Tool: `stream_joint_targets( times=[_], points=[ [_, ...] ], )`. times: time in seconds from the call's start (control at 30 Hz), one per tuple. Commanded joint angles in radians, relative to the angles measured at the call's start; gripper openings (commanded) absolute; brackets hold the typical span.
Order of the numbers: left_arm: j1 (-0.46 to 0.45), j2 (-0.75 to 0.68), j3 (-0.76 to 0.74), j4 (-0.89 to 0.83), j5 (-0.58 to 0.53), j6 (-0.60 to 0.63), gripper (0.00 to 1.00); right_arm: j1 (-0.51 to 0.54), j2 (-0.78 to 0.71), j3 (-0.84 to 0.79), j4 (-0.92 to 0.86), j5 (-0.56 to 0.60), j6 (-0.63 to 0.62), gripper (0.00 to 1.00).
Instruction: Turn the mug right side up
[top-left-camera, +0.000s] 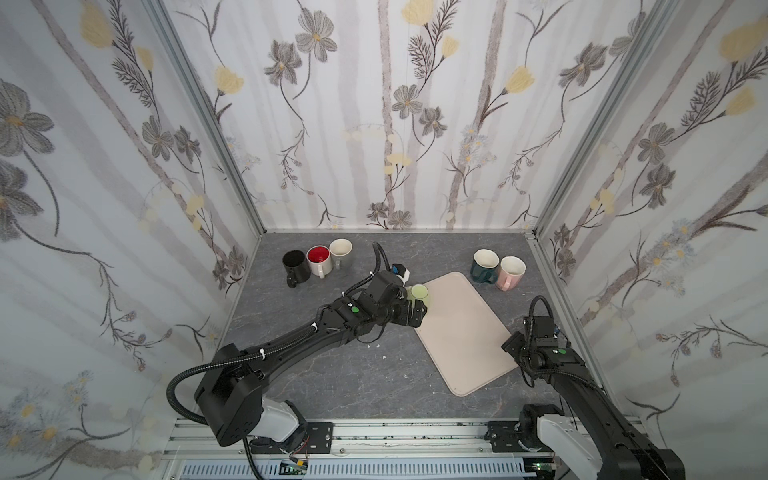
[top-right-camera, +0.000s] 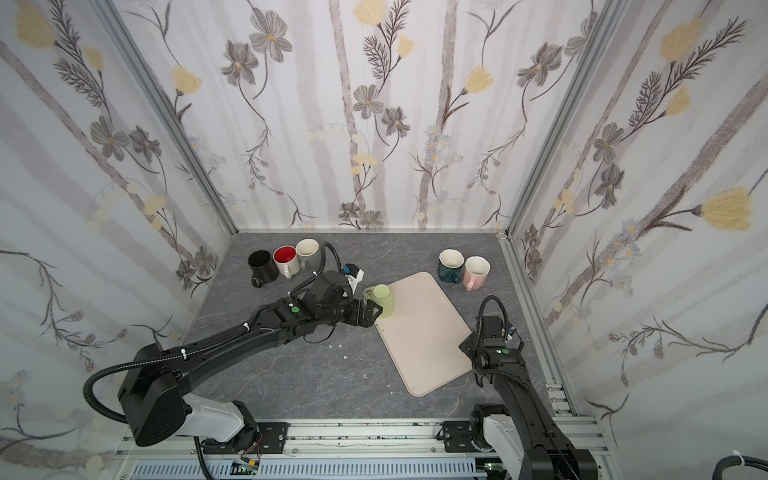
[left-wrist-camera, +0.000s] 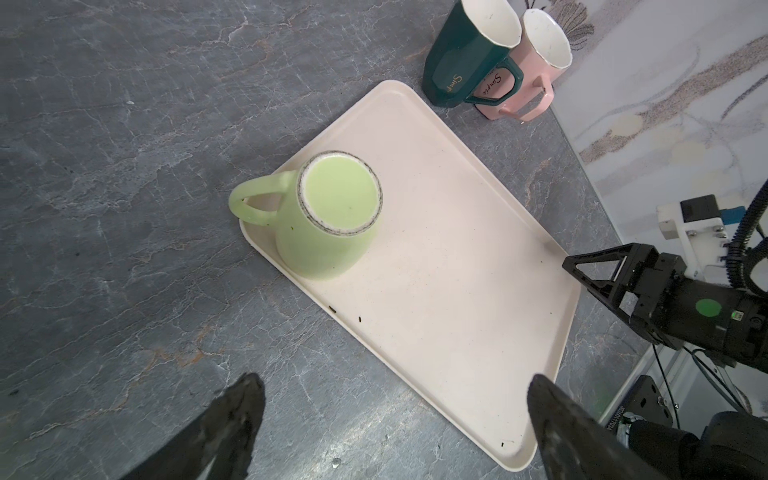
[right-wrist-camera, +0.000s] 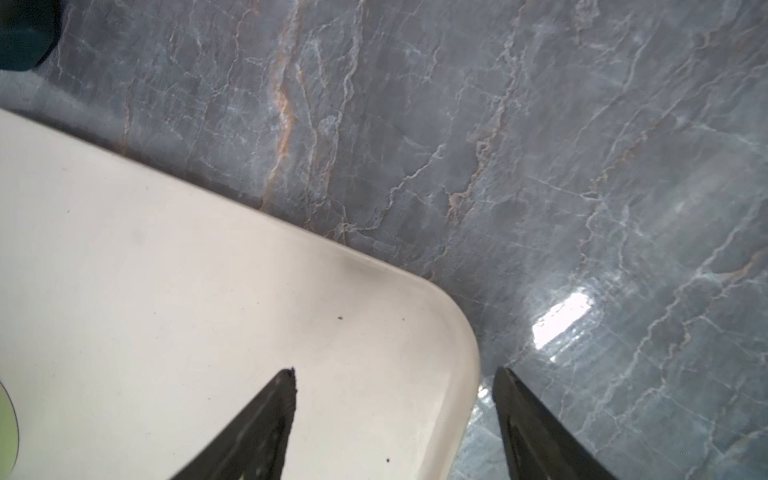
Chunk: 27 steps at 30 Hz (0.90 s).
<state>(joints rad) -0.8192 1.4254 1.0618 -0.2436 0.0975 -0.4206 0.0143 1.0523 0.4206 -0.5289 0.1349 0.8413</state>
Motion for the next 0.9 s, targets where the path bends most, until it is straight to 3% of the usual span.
stream_joint_targets(
  times=[0.0,0.17,0.3,0.57,0.87],
  points=[
    [0.002,-0.016,-0.009,0.017,-0.003,0.027,1.00,-0.013,-0.016,0.012,-0.035,0.024,0.044,0.76],
    [0.004,-0.019,-0.025,0.019,-0.003,0.036,1.00,-0.026,-0.006,-0.012,-0.022,0.016,0.045,0.72],
    [0.005,-0.015,-0.028,0.022,0.004,0.039,1.00,-0.031,0.062,-0.035,0.028,-0.021,0.040,0.62],
    [0.015,-0.014,-0.036,0.020,0.005,0.039,1.00,-0.031,0.121,-0.015,0.069,0.049,-0.003,0.40],
    [0.038,-0.009,-0.037,0.009,-0.004,0.035,1.00,-0.027,0.309,0.078,0.121,0.060,-0.101,0.29]
  ],
)
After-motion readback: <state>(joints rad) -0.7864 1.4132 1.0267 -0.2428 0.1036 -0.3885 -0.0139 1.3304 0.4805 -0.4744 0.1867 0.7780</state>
